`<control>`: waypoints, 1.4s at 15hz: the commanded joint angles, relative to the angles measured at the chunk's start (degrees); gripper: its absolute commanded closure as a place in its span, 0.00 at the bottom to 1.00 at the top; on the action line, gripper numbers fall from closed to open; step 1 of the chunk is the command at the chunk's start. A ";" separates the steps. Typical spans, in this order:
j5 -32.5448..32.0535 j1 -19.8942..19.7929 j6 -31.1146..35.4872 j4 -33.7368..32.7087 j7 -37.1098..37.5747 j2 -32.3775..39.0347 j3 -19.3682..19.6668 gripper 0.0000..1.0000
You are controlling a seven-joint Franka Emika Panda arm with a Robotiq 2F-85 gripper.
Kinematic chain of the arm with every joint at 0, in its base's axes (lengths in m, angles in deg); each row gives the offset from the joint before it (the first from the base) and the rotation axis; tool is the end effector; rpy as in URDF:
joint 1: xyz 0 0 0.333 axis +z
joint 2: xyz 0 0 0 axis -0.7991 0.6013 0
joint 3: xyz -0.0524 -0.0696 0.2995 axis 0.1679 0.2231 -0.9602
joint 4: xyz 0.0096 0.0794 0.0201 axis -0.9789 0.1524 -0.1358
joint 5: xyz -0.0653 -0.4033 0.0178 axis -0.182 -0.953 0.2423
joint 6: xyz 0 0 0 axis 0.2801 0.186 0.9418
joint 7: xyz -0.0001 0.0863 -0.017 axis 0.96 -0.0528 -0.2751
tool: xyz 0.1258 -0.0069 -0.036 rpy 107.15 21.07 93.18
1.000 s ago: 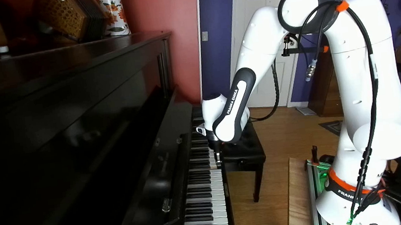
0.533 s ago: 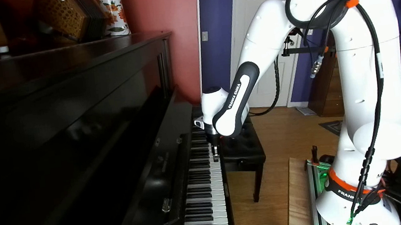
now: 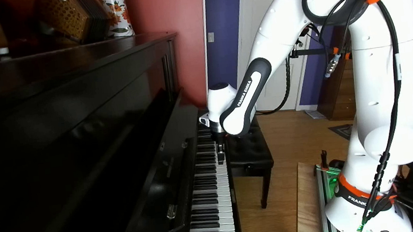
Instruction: Press a white button in the middle of the piano
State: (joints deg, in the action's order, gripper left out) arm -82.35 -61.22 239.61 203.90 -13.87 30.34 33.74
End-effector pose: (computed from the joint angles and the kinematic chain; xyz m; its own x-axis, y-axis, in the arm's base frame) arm 0.4776 -0.1012 0.1566 0.9069 0.4213 0.0039 0.4172 -0.8993 0.1312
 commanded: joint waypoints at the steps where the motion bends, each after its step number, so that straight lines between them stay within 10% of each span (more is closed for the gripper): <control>1: -2.87 1.17 -1.31 1.43 3.03 -2.75 1.63 0.07; 21: -8.40 1.45 -7.44 3.77 7.65 -13.95 2.17 0.00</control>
State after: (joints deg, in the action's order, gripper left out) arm -88.30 -60.23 233.81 205.31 -8.41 20.41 35.32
